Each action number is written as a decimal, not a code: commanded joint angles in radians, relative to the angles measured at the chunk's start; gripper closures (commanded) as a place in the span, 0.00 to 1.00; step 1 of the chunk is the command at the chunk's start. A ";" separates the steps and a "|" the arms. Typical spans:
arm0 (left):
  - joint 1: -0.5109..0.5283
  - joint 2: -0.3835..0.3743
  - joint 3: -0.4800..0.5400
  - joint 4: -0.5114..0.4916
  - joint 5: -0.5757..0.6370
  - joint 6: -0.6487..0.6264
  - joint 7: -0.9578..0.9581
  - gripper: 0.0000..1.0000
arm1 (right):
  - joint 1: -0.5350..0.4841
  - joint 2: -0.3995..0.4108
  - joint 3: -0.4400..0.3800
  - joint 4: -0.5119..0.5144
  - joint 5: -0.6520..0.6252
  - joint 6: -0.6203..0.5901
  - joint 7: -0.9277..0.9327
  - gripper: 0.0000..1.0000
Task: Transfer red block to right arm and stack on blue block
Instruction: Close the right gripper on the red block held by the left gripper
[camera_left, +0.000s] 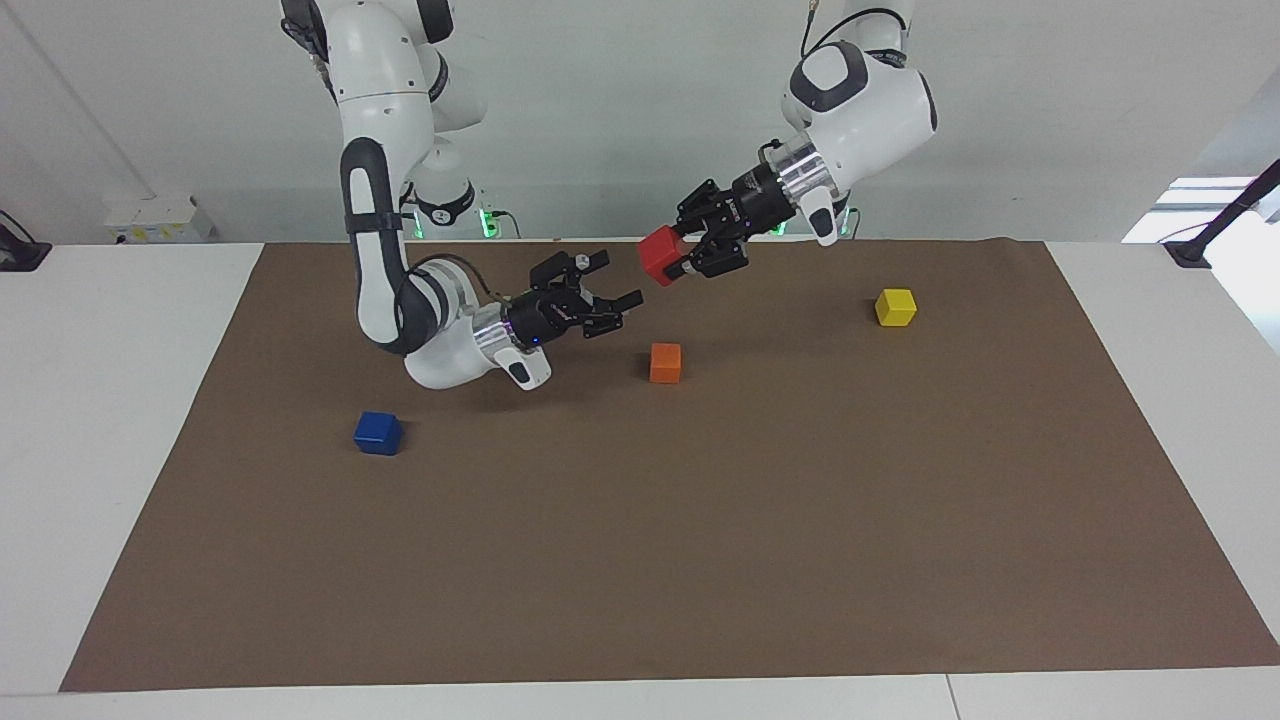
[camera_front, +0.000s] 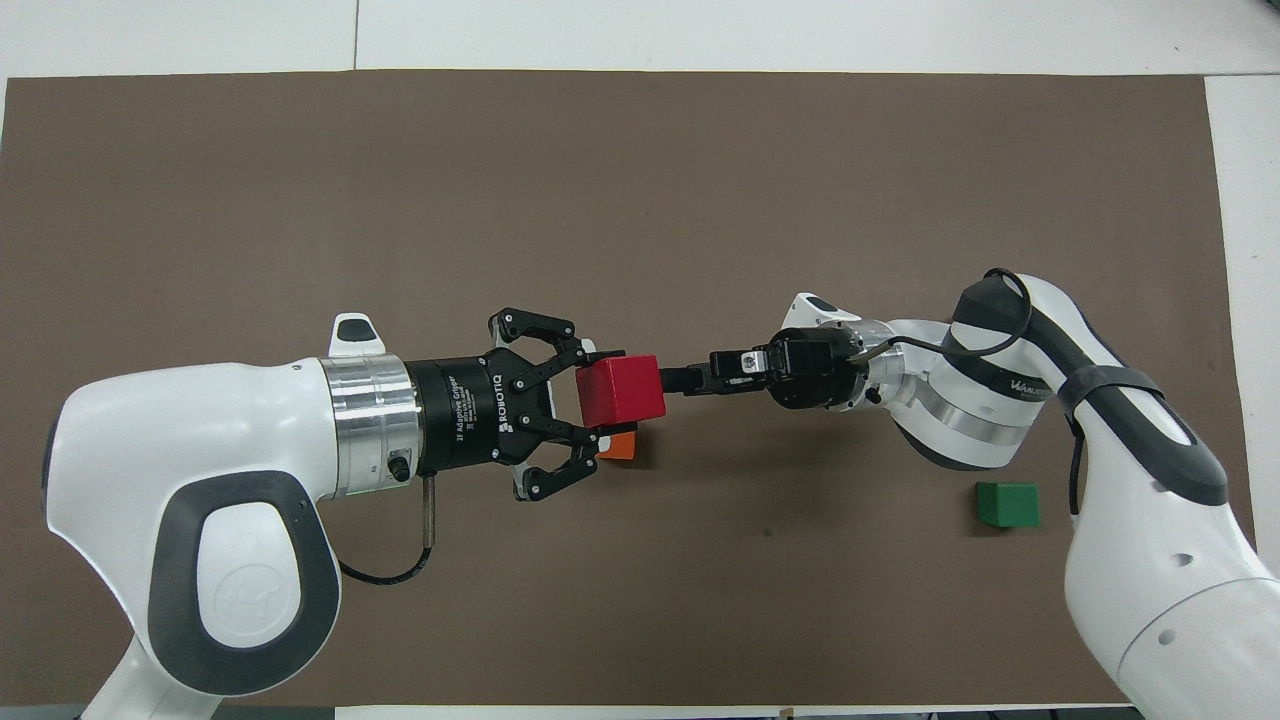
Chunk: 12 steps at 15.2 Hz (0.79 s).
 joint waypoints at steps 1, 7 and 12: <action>-0.055 -0.021 0.016 -0.029 -0.030 0.085 -0.048 1.00 | 0.016 -0.018 0.002 -0.024 0.030 0.030 -0.026 0.00; -0.152 0.019 0.016 -0.030 -0.073 0.238 -0.061 1.00 | 0.067 -0.018 0.002 -0.024 0.107 0.067 -0.040 0.00; -0.159 0.037 0.016 -0.029 -0.075 0.242 -0.059 1.00 | 0.074 -0.018 0.002 -0.018 0.107 0.095 -0.042 0.00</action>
